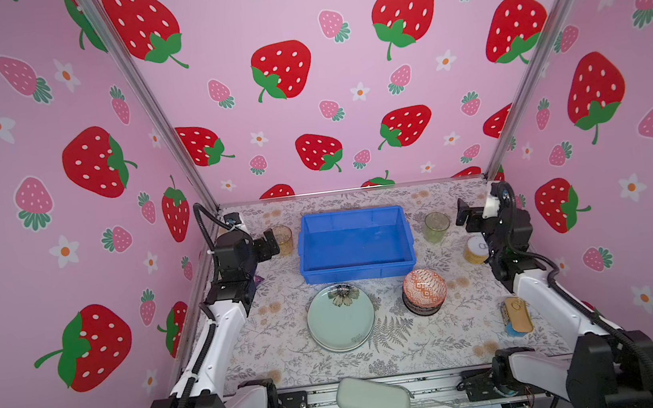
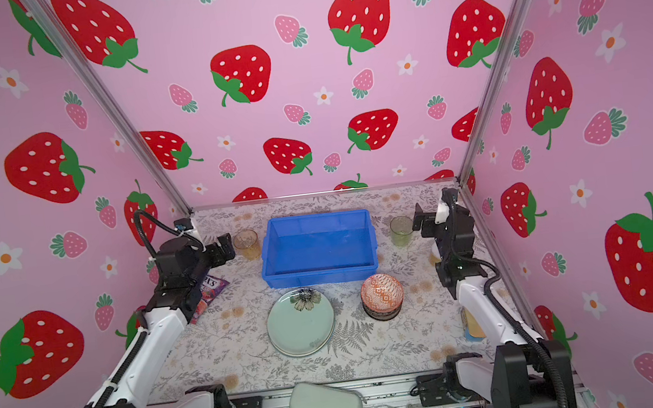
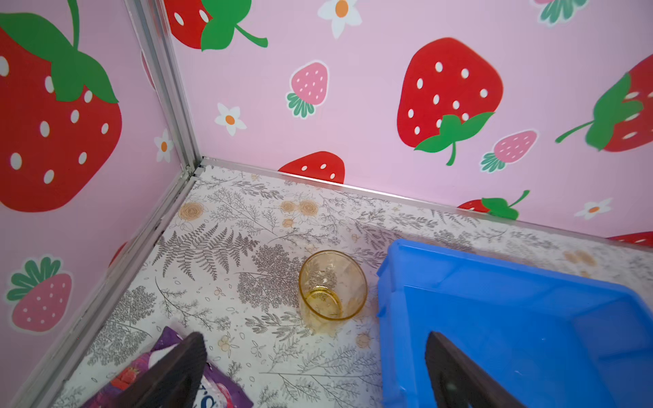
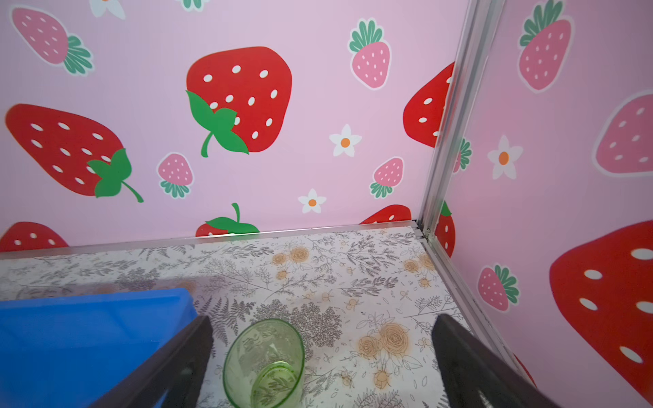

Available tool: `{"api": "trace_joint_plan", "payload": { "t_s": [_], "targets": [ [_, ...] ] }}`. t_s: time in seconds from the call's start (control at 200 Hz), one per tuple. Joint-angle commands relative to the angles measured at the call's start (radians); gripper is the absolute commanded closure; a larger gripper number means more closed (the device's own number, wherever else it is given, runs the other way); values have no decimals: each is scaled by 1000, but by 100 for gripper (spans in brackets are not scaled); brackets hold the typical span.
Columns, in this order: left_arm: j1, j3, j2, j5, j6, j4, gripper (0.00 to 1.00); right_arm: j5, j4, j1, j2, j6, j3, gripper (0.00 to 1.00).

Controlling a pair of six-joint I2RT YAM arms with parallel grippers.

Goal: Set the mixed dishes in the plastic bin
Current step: 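Move both grippers toward the plate stack from opposite sides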

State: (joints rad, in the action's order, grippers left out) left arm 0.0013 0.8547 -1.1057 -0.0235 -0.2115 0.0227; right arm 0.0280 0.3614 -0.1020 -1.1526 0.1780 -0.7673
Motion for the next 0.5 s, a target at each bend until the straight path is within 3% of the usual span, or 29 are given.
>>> {"api": "trace_joint_plan", "payload": {
  "t_s": [0.0, 0.135, 0.345, 0.495],
  "targets": [
    [12, 28, 83, 94, -133, 203, 1, -117, -353, -10, 4, 112, -139, 1],
    [14, 32, 196, 141, -247, 322, 1, -178, -532, -86, 5, 167, -269, 1],
    [14, 116, 316, 136, -321, 653, 1, -21, -771, -332, -32, 170, -438, 1],
    [13, 124, 420, 149, -380, 853, 1, 88, -849, -519, -70, 183, -487, 1]
  ]
}}
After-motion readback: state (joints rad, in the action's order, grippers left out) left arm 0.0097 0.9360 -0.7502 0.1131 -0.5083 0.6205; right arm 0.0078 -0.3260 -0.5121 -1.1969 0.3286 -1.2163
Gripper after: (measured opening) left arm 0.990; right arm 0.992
